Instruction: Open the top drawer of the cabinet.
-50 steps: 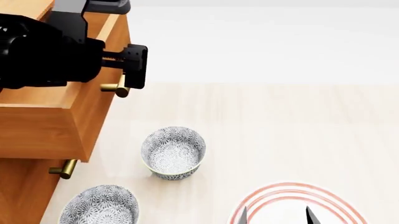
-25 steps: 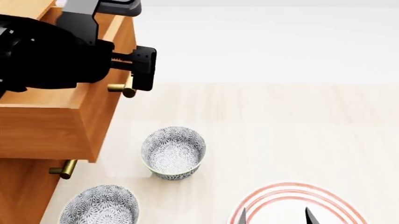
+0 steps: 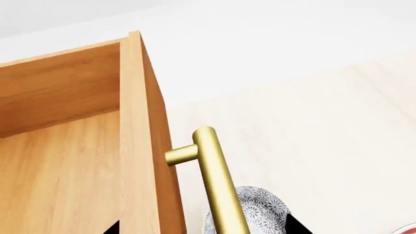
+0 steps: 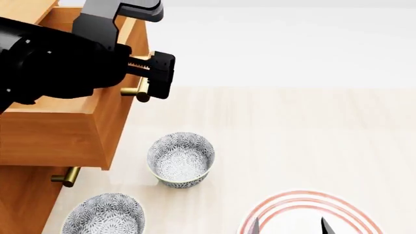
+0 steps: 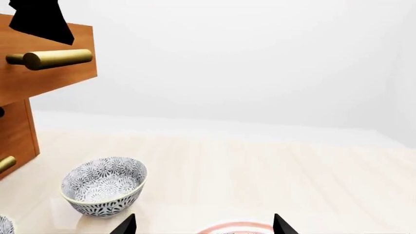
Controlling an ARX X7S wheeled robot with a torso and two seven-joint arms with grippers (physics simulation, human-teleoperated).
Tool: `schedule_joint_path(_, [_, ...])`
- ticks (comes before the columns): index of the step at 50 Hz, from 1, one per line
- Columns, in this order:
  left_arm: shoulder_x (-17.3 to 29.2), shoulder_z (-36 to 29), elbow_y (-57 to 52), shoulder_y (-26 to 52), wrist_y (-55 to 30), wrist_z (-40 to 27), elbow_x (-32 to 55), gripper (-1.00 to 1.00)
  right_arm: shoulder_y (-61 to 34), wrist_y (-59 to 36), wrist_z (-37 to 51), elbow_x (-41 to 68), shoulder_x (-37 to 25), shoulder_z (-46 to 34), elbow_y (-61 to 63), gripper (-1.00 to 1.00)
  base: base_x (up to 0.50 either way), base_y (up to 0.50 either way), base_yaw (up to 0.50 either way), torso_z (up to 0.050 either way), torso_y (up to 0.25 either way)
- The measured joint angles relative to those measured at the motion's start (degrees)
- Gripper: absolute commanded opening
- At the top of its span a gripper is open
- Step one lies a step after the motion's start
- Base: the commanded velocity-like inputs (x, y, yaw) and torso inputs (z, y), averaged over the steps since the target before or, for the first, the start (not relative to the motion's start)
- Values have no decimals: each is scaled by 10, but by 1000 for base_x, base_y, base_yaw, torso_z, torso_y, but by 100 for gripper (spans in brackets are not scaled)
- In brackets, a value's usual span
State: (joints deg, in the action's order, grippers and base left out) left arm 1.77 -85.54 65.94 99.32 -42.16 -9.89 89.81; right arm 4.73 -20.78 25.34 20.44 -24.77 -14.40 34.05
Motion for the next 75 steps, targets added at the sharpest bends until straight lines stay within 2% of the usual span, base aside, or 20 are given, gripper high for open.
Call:
schedule_joint_path(17, [6, -40, -26, 2, 20, -20, 37, 100, 0, 6, -1, 4, -1, 2, -11, 100, -8, 0, 0, 0, 0])
schedule_joint_path(35, [9, -49, -69, 0, 37, -57, 44, 100, 4, 4, 0, 5, -4, -3, -10, 100, -10, 0, 0, 0, 0])
schedule_joint_path(54, [8, -51, -134, 1, 55, -86, 92, 100, 17, 18, -2, 7, -8, -1, -18, 100, -8, 0, 0, 0, 0])
schedule_joint_path(75, [13, -72, -136, 4, 74, -100, 151, 100, 33, 34, -5, 11, -16, 5, -21, 100, 0, 0, 0, 0, 0])
